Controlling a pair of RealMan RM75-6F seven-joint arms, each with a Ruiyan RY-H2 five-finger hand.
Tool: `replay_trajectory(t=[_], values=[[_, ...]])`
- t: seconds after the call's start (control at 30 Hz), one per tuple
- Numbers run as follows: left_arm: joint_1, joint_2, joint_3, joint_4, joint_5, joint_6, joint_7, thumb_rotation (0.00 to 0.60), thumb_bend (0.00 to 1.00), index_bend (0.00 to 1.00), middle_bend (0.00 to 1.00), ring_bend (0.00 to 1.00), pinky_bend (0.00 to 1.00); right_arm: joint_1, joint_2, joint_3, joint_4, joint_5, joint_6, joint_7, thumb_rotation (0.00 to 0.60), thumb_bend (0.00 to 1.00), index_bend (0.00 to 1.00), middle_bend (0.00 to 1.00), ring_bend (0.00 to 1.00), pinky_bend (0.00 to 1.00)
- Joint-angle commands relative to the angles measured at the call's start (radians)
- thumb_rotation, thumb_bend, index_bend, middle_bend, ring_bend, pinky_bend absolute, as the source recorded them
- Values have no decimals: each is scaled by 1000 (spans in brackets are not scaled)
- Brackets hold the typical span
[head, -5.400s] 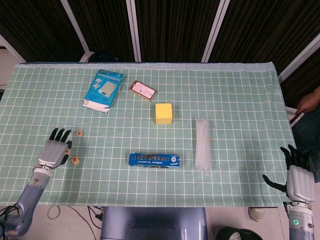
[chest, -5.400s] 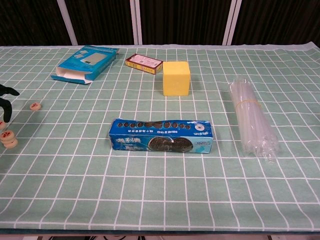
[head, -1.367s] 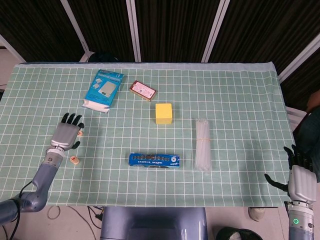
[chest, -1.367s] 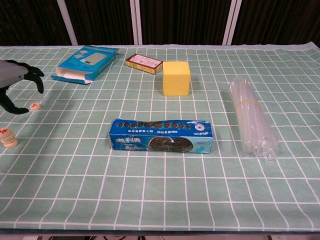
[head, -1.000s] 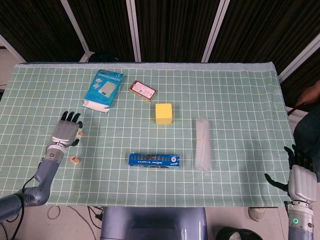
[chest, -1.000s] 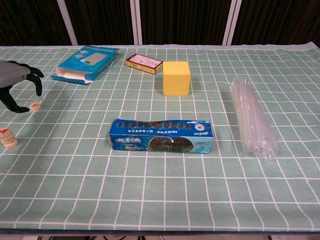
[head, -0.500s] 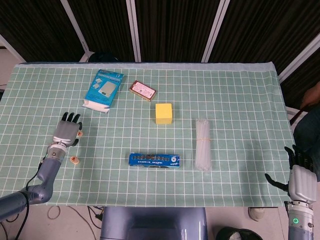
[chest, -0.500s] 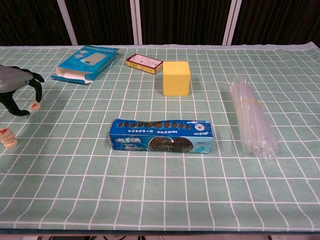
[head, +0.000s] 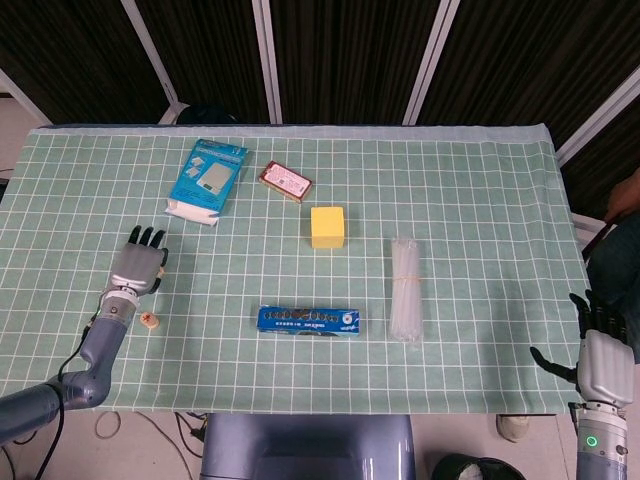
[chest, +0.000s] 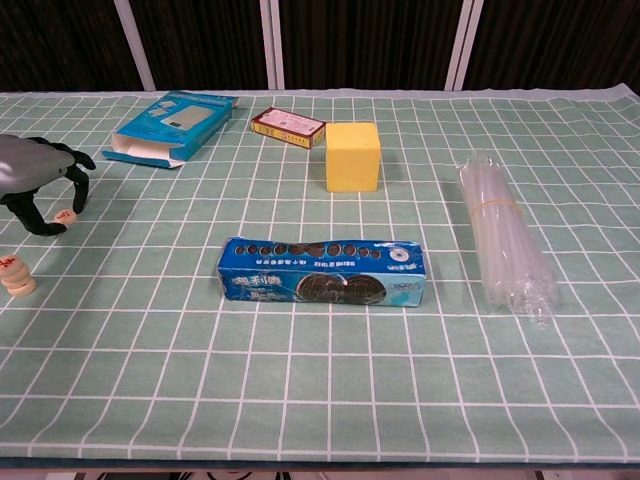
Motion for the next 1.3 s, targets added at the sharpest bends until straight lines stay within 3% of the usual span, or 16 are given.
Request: replay_trajectory(t=[0.03,0.93,1.13,1.3], values=[[0,-1,3,1,-4,2,4,600,312,466,82,0,0,0,0,1,0,1,0,0,600,266,118,56,20,0],[4,7,16,-16,-3,27,13,600,334,488,102,0,0,1,-3,7,-3,15,3,-6,600,266,118,56,20,0],[12,34,19,-56,5,47,10,600,337,505,104,0,0,0,-2,7,-4,14,4,-2,600,267,118,57,19,0],[28,93,20,-153,39,86,-7,600,338,505,104,0,0,1,-2,9,-4,15,4,-2,600,267,118,56,19,0]])
